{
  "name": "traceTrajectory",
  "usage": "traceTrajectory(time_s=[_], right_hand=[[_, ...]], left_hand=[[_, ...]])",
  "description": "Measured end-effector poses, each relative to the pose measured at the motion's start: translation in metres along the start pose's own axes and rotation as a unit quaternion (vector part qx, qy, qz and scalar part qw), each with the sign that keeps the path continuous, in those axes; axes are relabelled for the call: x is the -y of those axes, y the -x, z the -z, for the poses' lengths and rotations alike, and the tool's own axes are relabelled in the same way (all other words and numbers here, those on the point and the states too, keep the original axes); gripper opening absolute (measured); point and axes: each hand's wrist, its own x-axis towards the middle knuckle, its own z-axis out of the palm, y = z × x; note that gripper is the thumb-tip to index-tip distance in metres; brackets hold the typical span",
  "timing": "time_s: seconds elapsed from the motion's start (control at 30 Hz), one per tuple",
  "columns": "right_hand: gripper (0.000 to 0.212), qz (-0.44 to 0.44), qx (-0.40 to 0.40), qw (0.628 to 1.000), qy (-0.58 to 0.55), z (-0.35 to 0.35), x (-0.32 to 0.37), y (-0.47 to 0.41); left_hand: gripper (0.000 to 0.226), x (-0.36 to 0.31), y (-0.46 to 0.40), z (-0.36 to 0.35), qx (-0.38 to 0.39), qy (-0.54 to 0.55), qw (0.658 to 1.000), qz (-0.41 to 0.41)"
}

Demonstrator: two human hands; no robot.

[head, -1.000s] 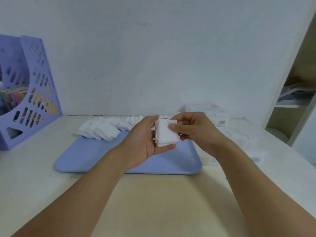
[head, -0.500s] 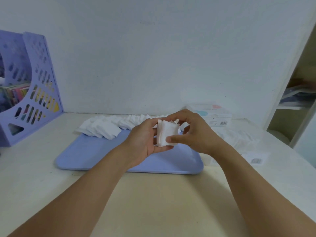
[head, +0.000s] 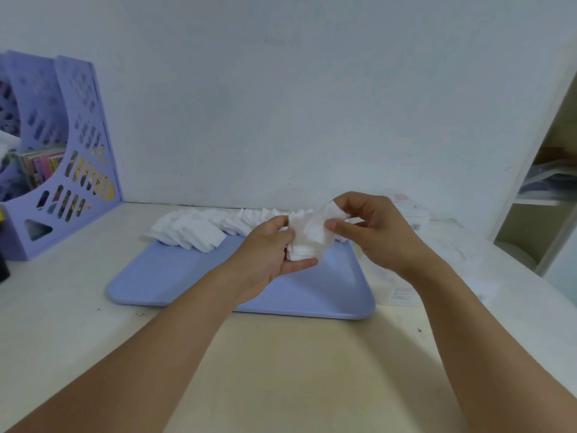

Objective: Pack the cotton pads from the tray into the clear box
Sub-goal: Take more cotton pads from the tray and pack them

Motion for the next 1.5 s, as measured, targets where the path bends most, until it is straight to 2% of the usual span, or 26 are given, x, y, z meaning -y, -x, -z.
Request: traceTrajectory(time_s=[0.1, 0.3, 0.5, 0.6, 0.67, 0.73, 1.0, 1.2, 1.3, 1.4, 1.5], right_hand=[[0.010, 0.021, 0.007, 1.000, -0.018, 0.009, 0.002, 0.000], [0.012, -0.022, 0.099, 0.995, 0.015, 0.001, -0.006, 0.000], [0.013, -0.027, 0.077, 0.996, 0.047, -0.007, -0.007, -0.001], [0.028, -0.041, 0.062, 0.997, 0.033, -0.009, -0.008, -0.002], [0.038, -0.052, 0.069, 0.994, 0.070, -0.011, -0.010, -0.001], [0.038, -0.050, 0.067, 0.991, 0.102, -0.012, -0.012, -0.002], [0.017, -0.021, 0.006, 0.999, 0.024, -0.008, -0.016, -0.004], [0.011, -0.010, 0.027, 1.000, 0.004, 0.000, -0.013, -0.002], [0.010, 0.000, -0.024, 0.994, -0.105, 0.015, -0.007, -0.002], [0.017, -0.025, -0.009, 0.979, -0.203, 0.021, 0.000, -0.002], [0.016, -0.047, 0.026, 0.991, -0.126, 0.008, -0.003, 0.000]], left_hand=[[0.034, -0.002, 0.000, 0.001, 0.005, -0.028, 1.000, -0.003], [0.031, -0.002, 0.003, 0.002, 0.063, -0.071, 0.995, 0.014], [0.033, -0.002, 0.001, 0.005, 0.069, -0.056, 0.996, 0.031], [0.035, -0.003, 0.001, 0.006, 0.069, -0.054, 0.996, 0.035], [0.035, -0.003, 0.001, 0.006, 0.068, -0.056, 0.996, 0.033], [0.035, -0.003, 0.001, 0.007, 0.066, -0.052, 0.996, 0.032], [0.033, -0.002, 0.002, 0.006, 0.077, 0.008, 0.996, 0.031], [0.034, 0.000, 0.001, 0.008, 0.063, 0.011, 0.997, 0.031], [0.032, 0.001, -0.001, 0.007, 0.060, 0.013, 0.998, 0.027], [0.029, 0.003, -0.003, 0.005, 0.061, 0.021, 0.998, 0.021], [0.032, 0.003, -0.003, 0.005, 0.072, 0.014, 0.997, 0.016]])
